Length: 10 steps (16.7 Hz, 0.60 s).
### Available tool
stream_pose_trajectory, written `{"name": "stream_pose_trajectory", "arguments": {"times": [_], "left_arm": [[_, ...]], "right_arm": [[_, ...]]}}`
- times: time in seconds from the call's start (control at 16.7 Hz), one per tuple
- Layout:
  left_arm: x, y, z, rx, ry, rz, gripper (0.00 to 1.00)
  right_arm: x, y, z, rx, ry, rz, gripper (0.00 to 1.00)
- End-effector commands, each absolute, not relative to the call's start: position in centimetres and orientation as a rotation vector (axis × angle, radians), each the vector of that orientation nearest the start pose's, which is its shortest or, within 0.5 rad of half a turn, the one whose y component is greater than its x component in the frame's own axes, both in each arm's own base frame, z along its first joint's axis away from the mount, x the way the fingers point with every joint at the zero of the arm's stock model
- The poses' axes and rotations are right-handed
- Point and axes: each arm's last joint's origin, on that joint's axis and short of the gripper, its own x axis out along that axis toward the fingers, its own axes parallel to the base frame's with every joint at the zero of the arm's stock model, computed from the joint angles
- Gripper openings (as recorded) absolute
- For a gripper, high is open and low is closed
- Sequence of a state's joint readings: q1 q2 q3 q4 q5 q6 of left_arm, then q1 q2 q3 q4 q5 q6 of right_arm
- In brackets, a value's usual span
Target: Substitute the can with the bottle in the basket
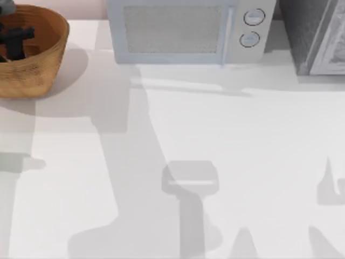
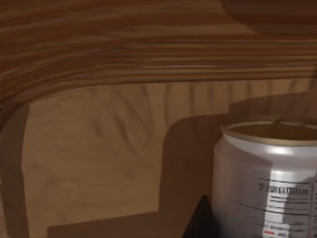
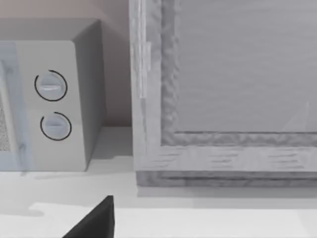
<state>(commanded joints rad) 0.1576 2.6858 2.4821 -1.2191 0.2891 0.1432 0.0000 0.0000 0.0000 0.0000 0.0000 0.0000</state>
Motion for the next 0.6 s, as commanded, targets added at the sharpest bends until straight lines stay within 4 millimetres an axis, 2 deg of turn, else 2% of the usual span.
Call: {"name": "stream_pose_trajectory", "arguments": {"times": [0.18,0.24,0.42,0.6], "left_arm": [[52.3,8.2,12.9,-0.200,1.373,-0.187,0.00],[51.7,7.7,15.5,-0.193,1.345,-0.196,0.00],[51.5,7.8,16.0,-0.189,1.333,-0.188,0.00],[50.5,7.9,18.2,-0.168,1.274,-0.157,0.00]], "right_arm": [[10.6,-0.1,16.0,0.000,0.000,0.000,1.00],[10.6,-0.1,16.0,0.000,0.000,0.000,1.00],[10.6,-0.1,16.0,0.000,0.000,0.000,1.00],[10.6,-0.1,16.0,0.000,0.000,0.000,1.00]]}}
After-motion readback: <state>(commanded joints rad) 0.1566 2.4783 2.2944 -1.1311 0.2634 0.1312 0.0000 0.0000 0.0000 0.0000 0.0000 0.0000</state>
